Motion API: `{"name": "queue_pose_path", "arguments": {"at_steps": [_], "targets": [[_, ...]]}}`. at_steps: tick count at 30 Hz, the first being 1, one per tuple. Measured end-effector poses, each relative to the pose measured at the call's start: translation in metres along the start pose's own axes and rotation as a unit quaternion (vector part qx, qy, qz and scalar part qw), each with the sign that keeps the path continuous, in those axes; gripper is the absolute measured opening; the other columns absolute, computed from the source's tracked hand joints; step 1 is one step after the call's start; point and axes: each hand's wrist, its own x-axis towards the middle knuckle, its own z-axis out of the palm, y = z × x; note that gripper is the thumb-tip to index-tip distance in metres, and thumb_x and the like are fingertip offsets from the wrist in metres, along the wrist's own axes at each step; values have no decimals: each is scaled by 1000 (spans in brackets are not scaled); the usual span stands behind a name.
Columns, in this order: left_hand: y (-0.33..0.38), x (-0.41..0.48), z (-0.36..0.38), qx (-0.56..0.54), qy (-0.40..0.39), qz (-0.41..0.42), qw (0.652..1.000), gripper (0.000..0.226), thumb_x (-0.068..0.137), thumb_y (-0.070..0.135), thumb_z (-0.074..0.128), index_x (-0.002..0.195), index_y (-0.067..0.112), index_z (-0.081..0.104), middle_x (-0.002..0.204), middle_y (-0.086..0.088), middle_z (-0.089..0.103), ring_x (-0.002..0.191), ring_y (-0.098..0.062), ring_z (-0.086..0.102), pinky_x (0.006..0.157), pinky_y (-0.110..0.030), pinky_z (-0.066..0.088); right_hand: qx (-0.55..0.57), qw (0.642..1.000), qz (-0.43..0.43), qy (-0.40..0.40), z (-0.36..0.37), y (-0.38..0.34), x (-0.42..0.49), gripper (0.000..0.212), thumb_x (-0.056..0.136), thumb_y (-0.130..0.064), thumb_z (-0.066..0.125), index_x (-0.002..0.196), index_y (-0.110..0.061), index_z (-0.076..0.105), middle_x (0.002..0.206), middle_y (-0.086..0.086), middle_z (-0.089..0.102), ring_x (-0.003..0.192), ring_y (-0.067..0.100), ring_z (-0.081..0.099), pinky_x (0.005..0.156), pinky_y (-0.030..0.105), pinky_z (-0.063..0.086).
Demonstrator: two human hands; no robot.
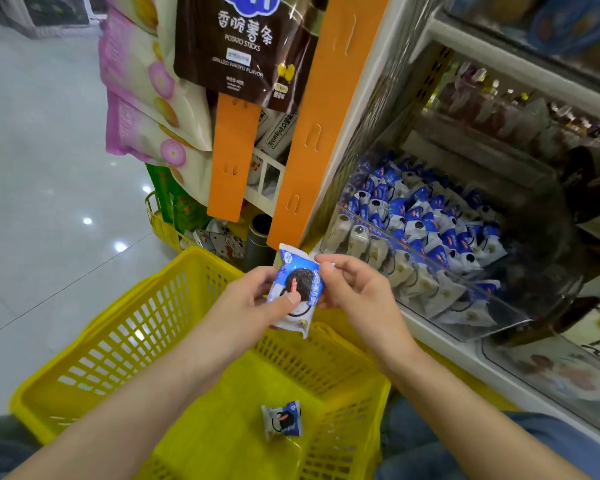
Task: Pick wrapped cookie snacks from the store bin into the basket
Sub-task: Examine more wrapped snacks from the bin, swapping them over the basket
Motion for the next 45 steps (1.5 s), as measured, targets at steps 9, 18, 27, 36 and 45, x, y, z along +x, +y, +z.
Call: {"name": "queue_pose_path", "arguments": {"at_steps": [9,18,27,36,45], "targets": [[9,10,13,-19,-29,63,997,14,89,11,56,97,23,54,93,10,66,75,7,62,67,-14,52,-22,995,-92,-20,-24,-39,13,16,81,-2,61,90,-13,67,77,-3,71,73,6,65,65,15,53],[24,35,23,-30,1,61,998,21,91,17,55,112,17,53,104,2,65,84,-3,62,66,-16,52,-309,926,-59,209,-108,-50,111,23,94,-20,53,113,-10,59,107,11,64,90,16,57,83,32,46],[26,52,30,-50,-18,45,998,22,91,18,55,112,15,52,103,3,65,79,3,64,63,-15,51,-496,851,93,147,-146,-28,159,34,93,-30,54,91,3,64,73,16,56,67,27,53,64,33,42],[23,51,34,-44,-26,27,998,23,91,20,54,114,19,52,102,4,65,81,-4,66,65,-22,56,-461,847,43,262,-148,-33,160,28,93,-35,50,99,-10,60,85,11,63,63,17,52,59,29,38],[27,41,30,-180,-73,-49,980,64,66,39,67,123,15,52,111,-7,68,95,-22,68,72,-32,56,-208,953,-128,177,-103,-97,70,10,87,-21,62,96,-18,64,84,-7,70,72,-2,66,60,12,50]]}}
